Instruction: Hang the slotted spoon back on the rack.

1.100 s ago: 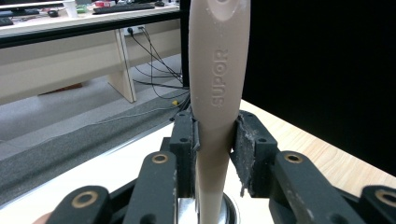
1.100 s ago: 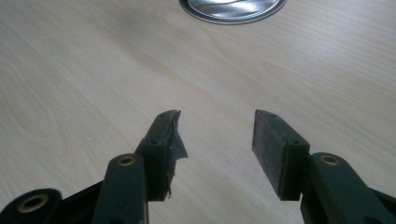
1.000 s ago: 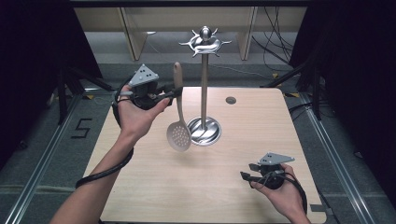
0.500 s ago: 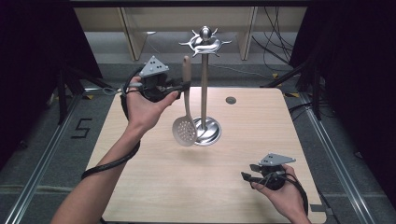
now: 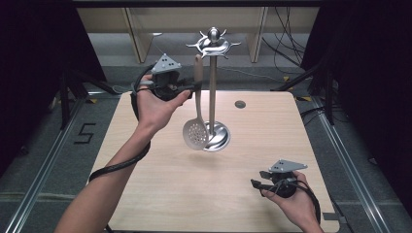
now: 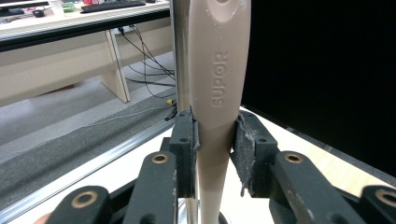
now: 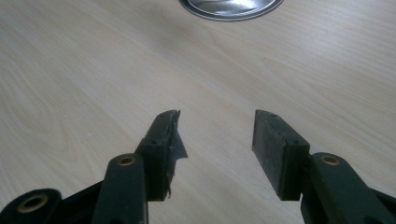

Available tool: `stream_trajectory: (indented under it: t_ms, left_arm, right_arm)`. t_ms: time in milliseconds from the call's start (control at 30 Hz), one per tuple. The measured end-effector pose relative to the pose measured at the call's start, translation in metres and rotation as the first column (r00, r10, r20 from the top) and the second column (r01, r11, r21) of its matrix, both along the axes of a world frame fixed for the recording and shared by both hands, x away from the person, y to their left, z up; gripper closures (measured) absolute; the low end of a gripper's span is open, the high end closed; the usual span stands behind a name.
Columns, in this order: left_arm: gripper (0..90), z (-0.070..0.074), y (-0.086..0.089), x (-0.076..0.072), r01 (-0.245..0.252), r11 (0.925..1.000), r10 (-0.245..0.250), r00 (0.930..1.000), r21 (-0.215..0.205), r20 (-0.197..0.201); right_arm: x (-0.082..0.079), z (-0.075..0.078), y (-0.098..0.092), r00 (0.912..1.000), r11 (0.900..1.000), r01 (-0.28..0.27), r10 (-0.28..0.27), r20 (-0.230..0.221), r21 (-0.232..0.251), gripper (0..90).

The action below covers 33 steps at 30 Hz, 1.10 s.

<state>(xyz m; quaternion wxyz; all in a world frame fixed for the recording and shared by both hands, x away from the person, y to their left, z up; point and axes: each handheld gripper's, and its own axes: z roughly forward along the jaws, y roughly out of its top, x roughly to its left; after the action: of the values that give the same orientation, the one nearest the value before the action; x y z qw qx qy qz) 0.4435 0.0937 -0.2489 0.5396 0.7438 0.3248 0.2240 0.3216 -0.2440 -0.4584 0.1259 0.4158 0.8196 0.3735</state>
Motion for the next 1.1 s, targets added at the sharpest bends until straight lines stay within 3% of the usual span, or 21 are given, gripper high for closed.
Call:
stream_trajectory:
  t_ms: [500, 667, 733, 800, 933, 1033, 1100]
  left_arm:
    - [69.2, -0.003, -0.007, 0.009, -0.005, 1.0000, 0.004, 0.9991, -0.006, -0.041]
    - [68.0, -0.004, -0.007, 0.010, 0.001, 0.9998, -0.002, 0.9995, -0.022, -0.031]
    - [62.0, -0.005, -0.004, 0.008, 0.000, 0.9990, -0.001, 0.9999, -0.044, -0.016]
    - [52.7, -0.008, 0.002, 0.003, 0.002, 0.9984, -0.001, 1.0000, -0.057, 0.006]
    - [36.8, -0.020, 0.021, -0.014, 0.000, 0.9991, 0.001, 0.9989, -0.043, 0.046]
    - [30.4, -0.040, 0.046, -0.032, -0.020, 0.9997, 0.021, 0.9973, -0.016, 0.070]
    - [28.6, -0.058, 0.063, -0.043, -0.039, 0.9992, 0.039, 0.9975, -0.003, 0.059]
  right_arm:
    - [0.000, -0.001, 0.001, 1.0000, 1.000, 0.000, 0.000, -0.003, -0.002, 50.9]
    - [0.001, -0.001, 0.000, 0.9999, 1.000, -0.012, 0.012, 0.008, -0.011, 50.8]
    - [0.001, -0.001, -0.001, 0.9999, 1.000, -0.012, 0.012, 0.008, -0.008, 50.8]
    - [0.000, 0.000, -0.001, 0.9999, 1.000, -0.011, 0.011, 0.005, -0.006, 50.8]
    - [0.000, -0.001, -0.001, 0.9999, 1.000, -0.014, 0.014, 0.007, -0.006, 50.7]
    - [0.000, -0.001, -0.001, 0.9998, 1.000, -0.013, 0.014, 0.011, -0.009, 50.6]
    - [-0.002, 0.000, 0.001, 0.9999, 1.000, 0.003, -0.003, -0.014, -0.003, 50.6]
